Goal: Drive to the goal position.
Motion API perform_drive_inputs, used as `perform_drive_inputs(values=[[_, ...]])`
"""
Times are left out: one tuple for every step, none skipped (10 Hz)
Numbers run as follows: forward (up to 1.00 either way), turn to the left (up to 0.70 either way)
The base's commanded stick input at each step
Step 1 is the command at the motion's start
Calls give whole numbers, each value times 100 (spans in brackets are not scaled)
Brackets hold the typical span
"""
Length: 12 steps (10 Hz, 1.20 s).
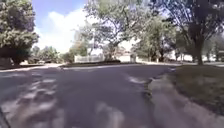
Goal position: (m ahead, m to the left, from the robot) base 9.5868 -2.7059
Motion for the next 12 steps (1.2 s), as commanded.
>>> perform_drive_inputs(values=[[100, -28], [100, -37], [100, -38], [100, -38], [100, -28], [100, -5], [100, 0], [100, 0], [100, 0], [100, 0], [100, 0], [100, 0]])
